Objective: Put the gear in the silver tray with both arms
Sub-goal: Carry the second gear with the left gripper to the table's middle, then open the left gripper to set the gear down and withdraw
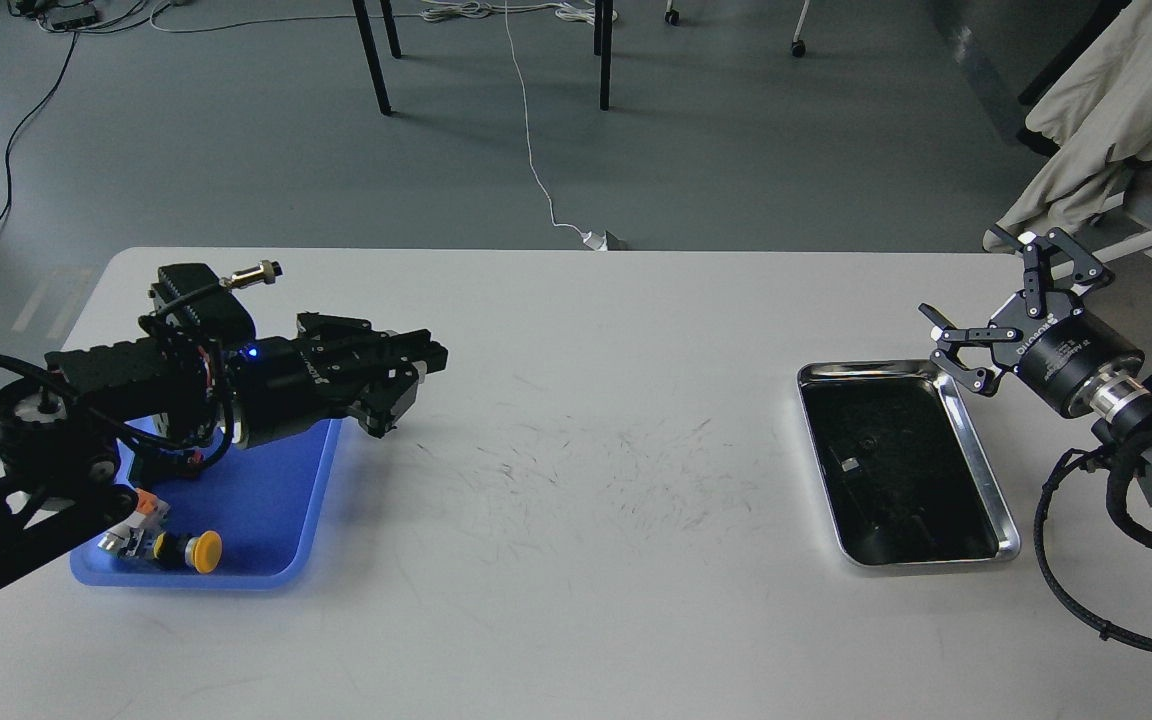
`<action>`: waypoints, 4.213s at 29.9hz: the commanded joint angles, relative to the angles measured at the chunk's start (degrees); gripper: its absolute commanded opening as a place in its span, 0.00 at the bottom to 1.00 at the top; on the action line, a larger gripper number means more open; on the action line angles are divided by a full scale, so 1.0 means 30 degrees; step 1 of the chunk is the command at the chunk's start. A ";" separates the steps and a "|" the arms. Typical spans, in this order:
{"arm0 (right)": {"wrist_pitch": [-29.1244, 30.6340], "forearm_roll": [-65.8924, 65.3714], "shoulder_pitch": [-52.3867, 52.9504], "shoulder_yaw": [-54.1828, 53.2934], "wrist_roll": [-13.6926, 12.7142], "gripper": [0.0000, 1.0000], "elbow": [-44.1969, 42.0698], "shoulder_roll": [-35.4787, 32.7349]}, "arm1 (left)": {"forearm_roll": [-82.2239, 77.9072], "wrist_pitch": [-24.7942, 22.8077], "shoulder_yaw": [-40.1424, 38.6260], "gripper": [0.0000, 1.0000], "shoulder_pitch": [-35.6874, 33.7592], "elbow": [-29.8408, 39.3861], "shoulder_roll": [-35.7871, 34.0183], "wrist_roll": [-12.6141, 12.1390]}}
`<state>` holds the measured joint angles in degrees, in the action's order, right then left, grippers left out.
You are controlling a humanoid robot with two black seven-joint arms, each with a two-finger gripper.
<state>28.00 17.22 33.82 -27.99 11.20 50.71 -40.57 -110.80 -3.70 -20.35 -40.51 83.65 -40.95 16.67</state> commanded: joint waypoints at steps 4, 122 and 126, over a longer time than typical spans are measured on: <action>0.0000 0.0088 0.0065 -0.0075 -0.0099 0.98 -0.1084 -0.0127 | -0.1705 -0.0612 0.0539 0.07 0.0231 -0.1453 0.4795 -0.0809; 0.0000 -0.9550 2.1918 2.1133 -0.0070 0.98 0.7119 0.1242 | 2.8172 0.2117 -0.8569 0.97 -0.3343 -1.0681 0.9756 -0.4530; 0.0000 -1.0163 2.3060 2.3298 -0.0099 0.98 0.7148 0.4259 | 2.8467 0.0359 -0.8540 0.97 -0.3285 -1.2408 0.9198 -0.4530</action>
<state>28.02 -11.84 100.74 37.55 10.98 72.10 -33.77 -26.15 0.89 -45.97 -50.49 49.87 -12.28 3.08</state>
